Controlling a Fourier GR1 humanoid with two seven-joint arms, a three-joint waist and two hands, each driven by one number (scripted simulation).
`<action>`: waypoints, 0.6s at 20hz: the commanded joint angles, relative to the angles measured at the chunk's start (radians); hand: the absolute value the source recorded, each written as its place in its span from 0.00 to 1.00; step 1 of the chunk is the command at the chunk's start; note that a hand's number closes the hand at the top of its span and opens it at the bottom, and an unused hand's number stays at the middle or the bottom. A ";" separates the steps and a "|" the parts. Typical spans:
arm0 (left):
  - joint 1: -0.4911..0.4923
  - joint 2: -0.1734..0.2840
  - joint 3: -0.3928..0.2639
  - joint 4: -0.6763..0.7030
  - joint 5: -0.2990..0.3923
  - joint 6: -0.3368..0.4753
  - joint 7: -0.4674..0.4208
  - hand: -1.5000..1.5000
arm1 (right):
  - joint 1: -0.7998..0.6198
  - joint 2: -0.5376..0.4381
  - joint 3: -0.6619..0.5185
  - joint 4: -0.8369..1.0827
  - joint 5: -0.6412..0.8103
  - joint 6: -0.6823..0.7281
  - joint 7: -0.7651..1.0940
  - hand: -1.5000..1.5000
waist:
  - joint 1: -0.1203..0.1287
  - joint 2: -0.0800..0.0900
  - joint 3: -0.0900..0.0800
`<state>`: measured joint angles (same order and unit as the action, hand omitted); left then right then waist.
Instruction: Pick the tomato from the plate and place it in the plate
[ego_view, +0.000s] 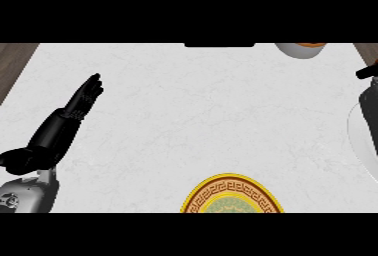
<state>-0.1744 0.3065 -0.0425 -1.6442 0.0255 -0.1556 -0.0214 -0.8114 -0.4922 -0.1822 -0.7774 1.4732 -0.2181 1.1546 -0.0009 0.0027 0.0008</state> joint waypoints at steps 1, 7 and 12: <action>-0.021 -0.007 0.007 0.036 0.007 -0.012 -0.004 0.50 | 0.085 -0.033 -0.067 -0.025 0.006 -0.143 0.104 1.00 | -0.009 -0.001 0.000; 0.015 -0.022 -0.006 0.003 -0.021 0.002 -0.011 0.50 | 0.192 -0.038 -0.207 0.017 -0.072 -0.183 0.033 1.00 | -0.005 -0.002 0.000; 0.015 -0.026 -0.005 -0.007 -0.009 -0.004 0.028 0.50 | 0.254 -0.044 -0.371 0.096 -0.203 -0.222 -0.051 0.00 | -0.003 0.000 0.001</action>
<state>-0.1609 0.2910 -0.0436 -1.6551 0.0179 -0.1622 -0.0098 -0.6055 -0.5337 -0.4537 -0.7121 1.3578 -0.3605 1.0651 0.0009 0.0033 0.0020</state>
